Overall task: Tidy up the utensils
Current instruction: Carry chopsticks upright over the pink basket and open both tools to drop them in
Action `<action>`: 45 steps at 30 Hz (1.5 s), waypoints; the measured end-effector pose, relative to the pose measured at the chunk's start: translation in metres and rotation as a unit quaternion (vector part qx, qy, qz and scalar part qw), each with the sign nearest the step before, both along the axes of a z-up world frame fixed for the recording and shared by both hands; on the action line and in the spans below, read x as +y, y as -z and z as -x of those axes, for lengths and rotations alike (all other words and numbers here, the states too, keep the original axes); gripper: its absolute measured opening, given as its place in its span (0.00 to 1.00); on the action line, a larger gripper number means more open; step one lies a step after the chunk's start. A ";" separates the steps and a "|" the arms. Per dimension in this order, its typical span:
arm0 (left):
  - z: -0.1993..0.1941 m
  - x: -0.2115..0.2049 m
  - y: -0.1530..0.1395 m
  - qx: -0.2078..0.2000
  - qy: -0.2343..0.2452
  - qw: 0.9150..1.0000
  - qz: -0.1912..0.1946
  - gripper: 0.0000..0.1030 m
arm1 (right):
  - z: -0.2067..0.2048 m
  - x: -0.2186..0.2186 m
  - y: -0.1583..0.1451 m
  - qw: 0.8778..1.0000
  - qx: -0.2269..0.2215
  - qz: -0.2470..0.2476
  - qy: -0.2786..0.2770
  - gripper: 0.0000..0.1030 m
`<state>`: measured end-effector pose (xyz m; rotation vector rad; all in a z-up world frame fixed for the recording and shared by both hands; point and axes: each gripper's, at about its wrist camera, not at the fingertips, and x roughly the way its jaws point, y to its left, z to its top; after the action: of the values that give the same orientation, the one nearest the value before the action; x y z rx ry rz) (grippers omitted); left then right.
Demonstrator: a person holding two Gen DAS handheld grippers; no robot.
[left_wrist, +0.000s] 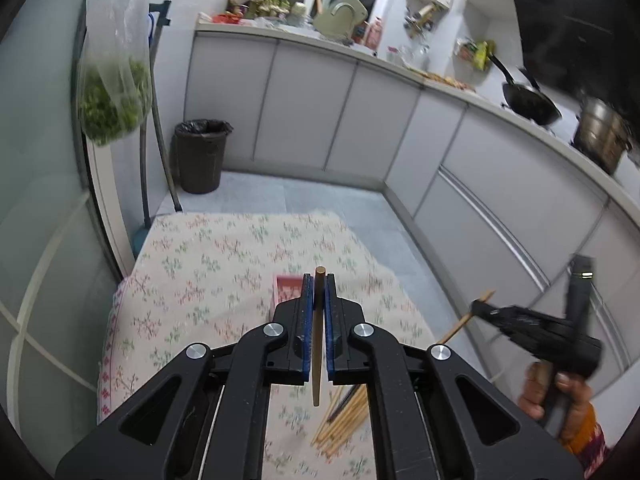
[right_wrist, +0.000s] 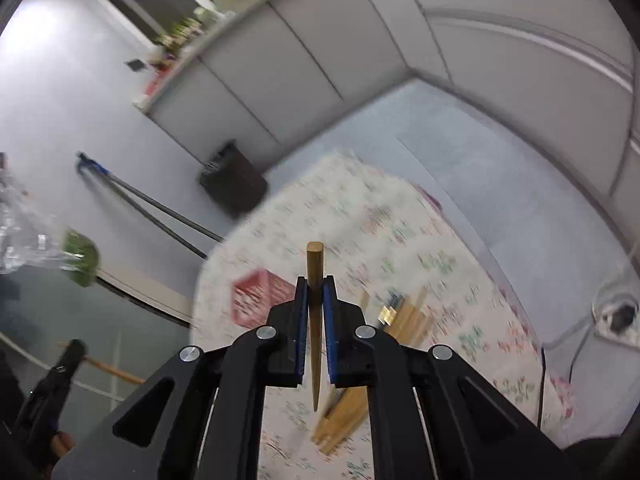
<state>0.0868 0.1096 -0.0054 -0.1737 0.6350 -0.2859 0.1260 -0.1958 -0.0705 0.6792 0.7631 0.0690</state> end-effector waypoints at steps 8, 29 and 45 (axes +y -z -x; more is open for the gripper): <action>-0.041 -0.008 -0.039 -0.040 -0.028 0.999 0.006 0.04 | -0.042 0.016 -0.087 0.994 -0.105 0.006 -0.026 0.08; -0.094 0.008 0.006 -0.060 -0.097 0.992 0.049 0.51 | -0.120 0.086 -0.052 0.984 -0.118 0.118 -0.063 0.08; -0.079 -0.001 0.004 -0.061 -0.097 0.993 0.011 0.64 | -0.107 0.104 -0.024 0.981 -0.095 0.149 -0.076 0.46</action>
<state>0.1661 0.1082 -0.0098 -0.2360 0.4891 -0.1142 0.2331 -0.0915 -0.0468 0.3229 0.6243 0.1534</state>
